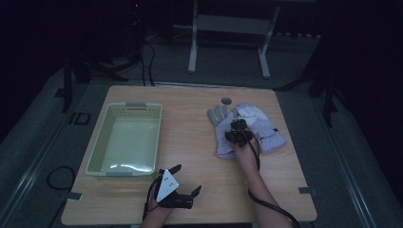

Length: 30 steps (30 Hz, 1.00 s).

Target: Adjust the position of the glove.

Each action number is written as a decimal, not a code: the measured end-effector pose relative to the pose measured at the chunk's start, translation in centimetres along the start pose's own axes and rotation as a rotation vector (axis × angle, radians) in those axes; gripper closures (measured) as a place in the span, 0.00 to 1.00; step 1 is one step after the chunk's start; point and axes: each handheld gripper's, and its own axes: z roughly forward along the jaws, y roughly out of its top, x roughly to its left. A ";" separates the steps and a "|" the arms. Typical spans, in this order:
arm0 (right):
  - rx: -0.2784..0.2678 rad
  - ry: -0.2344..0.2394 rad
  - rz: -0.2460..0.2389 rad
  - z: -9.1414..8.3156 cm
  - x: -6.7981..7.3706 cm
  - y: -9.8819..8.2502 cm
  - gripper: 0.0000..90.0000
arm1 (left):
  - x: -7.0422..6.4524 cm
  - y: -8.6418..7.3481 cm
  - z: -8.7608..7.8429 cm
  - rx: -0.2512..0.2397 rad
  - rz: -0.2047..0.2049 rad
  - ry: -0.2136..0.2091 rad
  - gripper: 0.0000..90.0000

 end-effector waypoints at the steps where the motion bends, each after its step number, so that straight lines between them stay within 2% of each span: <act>1: -0.002 0.002 0.008 -0.2 -0.1 0.0 0.90 | 0.0 0.0 0.0 0.001 0.000 0.000 0.02; 3: 0.006 0.030 0.043 -0.4 -0.4 0.1 0.94 | 0.0 0.0 0.0 0.003 0.000 0.000 0.02; 6: 0.010 0.033 0.029 -0.7 -0.3 0.4 0.97 | 0.0 0.0 0.0 0.006 0.000 0.001 0.02; 17: -0.062 0.048 0.034 -3.5 0.4 1.0 0.98 | 0.0 0.0 0.0 0.006 0.000 0.002 0.02; 20: -0.111 0.051 0.032 -5.2 1.2 1.0 0.98 | 0.0 0.0 0.0 0.005 -0.001 0.004 0.02; 24: -0.119 0.067 0.018 -6.3 1.8 1.1 0.98 | 0.0 0.0 0.0 0.006 -0.001 0.005 0.02; 26: -0.134 0.071 0.006 -7.5 2.4 1.2 0.98 | 0.0 0.0 0.0 0.006 -0.001 0.005 0.02; 30: -0.173 0.057 0.016 -9.2 3.4 0.8 0.98 | 0.0 0.0 0.0 0.003 -0.001 0.006 0.02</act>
